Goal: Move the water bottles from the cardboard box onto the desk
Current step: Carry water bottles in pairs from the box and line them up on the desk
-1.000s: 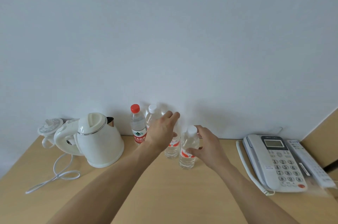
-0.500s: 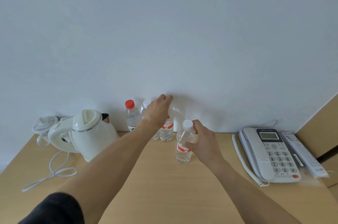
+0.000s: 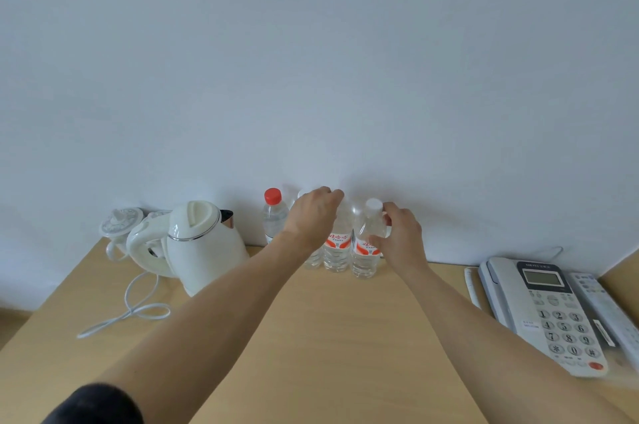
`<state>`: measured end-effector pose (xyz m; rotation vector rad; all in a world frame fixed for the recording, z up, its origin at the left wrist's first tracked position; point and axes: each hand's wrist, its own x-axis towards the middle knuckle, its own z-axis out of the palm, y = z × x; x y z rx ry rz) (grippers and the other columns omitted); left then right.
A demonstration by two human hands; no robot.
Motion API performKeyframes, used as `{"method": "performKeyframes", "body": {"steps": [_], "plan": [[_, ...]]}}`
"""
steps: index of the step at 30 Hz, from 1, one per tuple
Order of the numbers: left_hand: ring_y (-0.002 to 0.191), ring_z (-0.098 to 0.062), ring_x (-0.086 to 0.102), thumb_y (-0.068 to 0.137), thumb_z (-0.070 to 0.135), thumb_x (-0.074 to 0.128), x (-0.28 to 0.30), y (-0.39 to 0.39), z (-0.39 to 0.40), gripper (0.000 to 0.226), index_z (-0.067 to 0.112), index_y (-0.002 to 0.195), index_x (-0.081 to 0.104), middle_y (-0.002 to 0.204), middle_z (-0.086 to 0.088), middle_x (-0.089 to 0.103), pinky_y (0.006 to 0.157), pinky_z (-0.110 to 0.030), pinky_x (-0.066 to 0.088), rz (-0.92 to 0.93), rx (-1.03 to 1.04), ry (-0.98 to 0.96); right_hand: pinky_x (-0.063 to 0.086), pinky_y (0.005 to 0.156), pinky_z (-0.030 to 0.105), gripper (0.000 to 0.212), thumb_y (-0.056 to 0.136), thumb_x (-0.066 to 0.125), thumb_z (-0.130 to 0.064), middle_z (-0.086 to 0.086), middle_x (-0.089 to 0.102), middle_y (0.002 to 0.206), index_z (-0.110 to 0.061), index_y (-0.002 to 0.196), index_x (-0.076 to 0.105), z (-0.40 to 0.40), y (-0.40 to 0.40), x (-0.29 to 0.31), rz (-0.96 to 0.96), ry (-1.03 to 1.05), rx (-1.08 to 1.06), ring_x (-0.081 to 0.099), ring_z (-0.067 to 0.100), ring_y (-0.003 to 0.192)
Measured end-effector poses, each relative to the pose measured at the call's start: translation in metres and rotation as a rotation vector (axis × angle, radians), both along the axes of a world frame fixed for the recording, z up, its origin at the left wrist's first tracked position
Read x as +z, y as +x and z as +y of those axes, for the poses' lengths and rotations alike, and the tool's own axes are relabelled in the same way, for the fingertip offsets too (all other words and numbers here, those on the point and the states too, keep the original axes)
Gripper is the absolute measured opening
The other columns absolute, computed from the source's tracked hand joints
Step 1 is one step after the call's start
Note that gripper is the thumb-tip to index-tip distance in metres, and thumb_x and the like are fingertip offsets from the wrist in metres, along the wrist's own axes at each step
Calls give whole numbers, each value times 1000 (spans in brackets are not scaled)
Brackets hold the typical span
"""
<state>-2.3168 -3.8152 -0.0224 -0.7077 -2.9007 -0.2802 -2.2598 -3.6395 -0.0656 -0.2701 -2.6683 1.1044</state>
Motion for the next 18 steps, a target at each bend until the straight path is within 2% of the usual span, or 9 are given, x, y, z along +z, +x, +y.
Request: {"method": "performKeyframes", "body": {"steps": [3,7,12,18], "plan": [[95,-31,63,96,9,59,5,-5,-1,22,8,118,63,102,-11,66,80,-40,52,-33,8,10,39,84,28,50,73,83,-8,13,57,110,-12,118,61,-1,-8,-1,29,-11,-24,55,28,103],[87,-31,65,90,-3,54,6,-8,0,22,6,106,66,91,-11,68,75,-41,55,-46,25,22,43,84,30,51,73,84,-7,12,55,109,-12,118,62,-2,-11,-5,63,14,-39,57,28,100],[92,-30,67,89,-6,51,5,-10,-2,32,6,113,68,97,-12,72,81,-42,56,-78,24,77,40,81,30,54,74,85,-13,12,56,108,-15,123,60,-5,-10,-6,51,33,-60,56,27,99],[92,-30,69,82,-16,43,13,-5,-3,47,4,117,67,100,-15,72,80,-42,58,-129,13,116,40,80,30,54,78,82,-15,13,55,107,-16,127,58,-11,-9,-4,-2,28,-121,56,31,101]]}}
